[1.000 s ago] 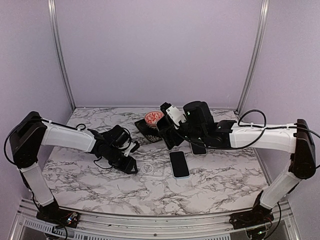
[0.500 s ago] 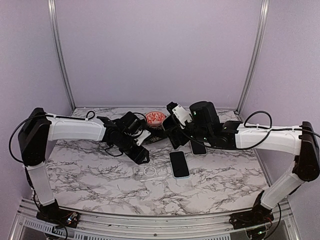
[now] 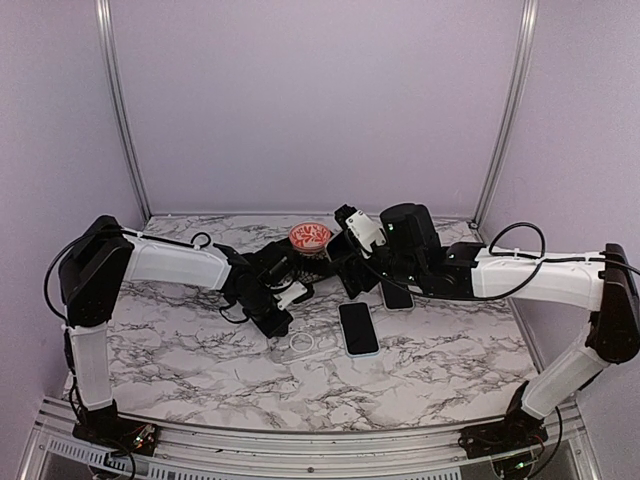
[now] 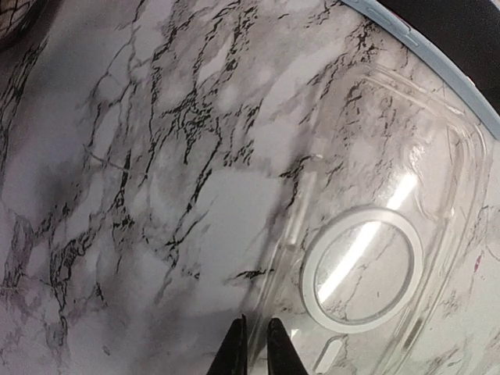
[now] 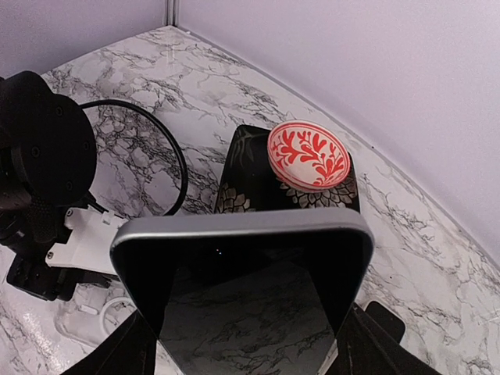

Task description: Put the phone into the phone case

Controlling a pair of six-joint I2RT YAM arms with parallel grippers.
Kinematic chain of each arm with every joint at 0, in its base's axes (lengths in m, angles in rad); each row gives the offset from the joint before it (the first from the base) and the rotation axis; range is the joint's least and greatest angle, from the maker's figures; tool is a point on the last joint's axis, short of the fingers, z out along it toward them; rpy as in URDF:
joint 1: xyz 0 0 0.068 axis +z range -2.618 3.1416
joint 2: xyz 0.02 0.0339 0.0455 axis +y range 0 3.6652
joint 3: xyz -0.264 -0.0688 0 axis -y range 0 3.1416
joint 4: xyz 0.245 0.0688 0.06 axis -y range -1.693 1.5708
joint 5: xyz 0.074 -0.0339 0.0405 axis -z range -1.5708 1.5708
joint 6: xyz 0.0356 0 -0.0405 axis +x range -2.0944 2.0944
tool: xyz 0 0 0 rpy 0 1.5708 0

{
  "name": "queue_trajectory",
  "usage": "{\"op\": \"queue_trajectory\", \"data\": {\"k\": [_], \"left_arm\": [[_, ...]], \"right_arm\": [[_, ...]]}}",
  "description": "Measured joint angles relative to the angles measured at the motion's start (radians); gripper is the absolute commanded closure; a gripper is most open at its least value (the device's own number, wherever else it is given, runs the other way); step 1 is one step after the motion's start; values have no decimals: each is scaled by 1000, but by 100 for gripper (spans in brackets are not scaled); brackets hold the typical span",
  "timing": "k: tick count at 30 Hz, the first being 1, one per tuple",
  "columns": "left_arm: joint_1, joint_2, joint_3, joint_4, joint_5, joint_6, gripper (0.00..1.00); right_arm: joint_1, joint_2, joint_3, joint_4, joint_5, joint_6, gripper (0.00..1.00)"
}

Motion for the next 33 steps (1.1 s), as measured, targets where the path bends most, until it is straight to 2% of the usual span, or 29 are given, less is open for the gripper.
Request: {"op": "queue_trajectory", "data": {"k": [6, 14, 15, 20, 25, 27, 31, 33], "left_arm": [[-2, -46, -61, 4, -13, -93, 100], [-2, -175, -183, -3, -185, -416, 100], [-2, -183, -190, -3, -205, -455, 97], [-2, -188, -221, -4, -229, -563, 68], [-6, -210, -226, -4, -187, -565, 60], [-3, -258, -235, -3, -187, -555, 60], [30, -378, -256, -1, -213, -533, 76], [58, -389, -262, -1, -235, -526, 79]], "right_arm": [[0, 0, 0, -1, 0, 0, 71], [0, 2, 17, -14, 3, 21, 71], [0, 3, 23, -14, 2, 29, 71], [0, 6, 34, -7, -19, 58, 71], [0, 22, 41, -7, -32, 66, 71], [0, 27, 41, -6, -34, 68, 71], [0, 33, 41, -6, -35, 69, 71], [0, 35, 41, -7, -35, 69, 71]]}}
